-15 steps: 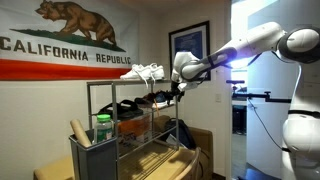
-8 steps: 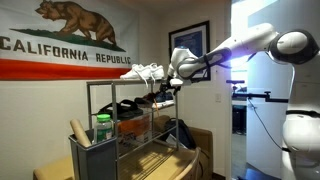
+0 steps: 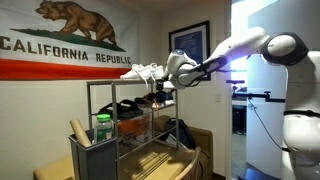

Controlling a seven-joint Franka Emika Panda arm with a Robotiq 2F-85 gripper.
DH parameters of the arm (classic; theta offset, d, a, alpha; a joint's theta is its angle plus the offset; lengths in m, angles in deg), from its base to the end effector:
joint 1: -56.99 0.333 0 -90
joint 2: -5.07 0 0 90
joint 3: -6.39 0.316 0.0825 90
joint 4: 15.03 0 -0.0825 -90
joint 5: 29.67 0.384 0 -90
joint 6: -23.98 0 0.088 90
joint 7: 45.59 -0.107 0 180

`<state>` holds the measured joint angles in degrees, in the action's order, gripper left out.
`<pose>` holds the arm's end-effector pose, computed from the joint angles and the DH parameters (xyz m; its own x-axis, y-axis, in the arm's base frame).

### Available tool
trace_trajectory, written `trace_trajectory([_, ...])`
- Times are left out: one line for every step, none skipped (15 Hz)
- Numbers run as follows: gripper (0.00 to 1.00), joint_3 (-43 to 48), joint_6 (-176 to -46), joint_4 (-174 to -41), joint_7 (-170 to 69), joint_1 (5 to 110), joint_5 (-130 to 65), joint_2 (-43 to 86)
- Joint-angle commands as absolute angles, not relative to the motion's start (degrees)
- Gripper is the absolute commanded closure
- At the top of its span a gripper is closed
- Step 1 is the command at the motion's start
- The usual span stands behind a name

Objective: Remove the left sneaker from the second shelf and place it on the third shelf

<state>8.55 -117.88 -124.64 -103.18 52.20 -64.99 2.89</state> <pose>0.5939 -0.0251 0.5765 0.5441 -0.4696 0.6953 -0.6040 -0.7944 -0.0639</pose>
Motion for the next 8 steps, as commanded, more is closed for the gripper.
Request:
trace_trajectory([0.00,7.4,-119.1,-122.9,-112.4,52.7,-72.4,4.6])
trace_trajectory([0.00,7.1,-119.3,-123.0,-114.5,52.8,-74.1,4.7])
trace_trajectory([0.00,6.9,-119.2,-123.0,-116.4,52.9,-75.7,4.9])
trace_trajectory([0.00,6.7,-119.2,-123.0,-118.3,53.0,-77.4,5.0])
trace_trajectory([0.00,6.6,-119.2,-123.2,-119.7,53.0,-78.6,5.1])
trace_trajectory([0.00,6.5,-119.0,-123.3,-120.8,53.1,-79.6,5.3])
trace_trajectory([0.00,6.4,-118.8,-123.5,-121.2,53.3,-79.7,5.5])
trace_trajectory([0.00,6.3,-118.6,-123.5,-121.4,53.4,-79.8,5.7])
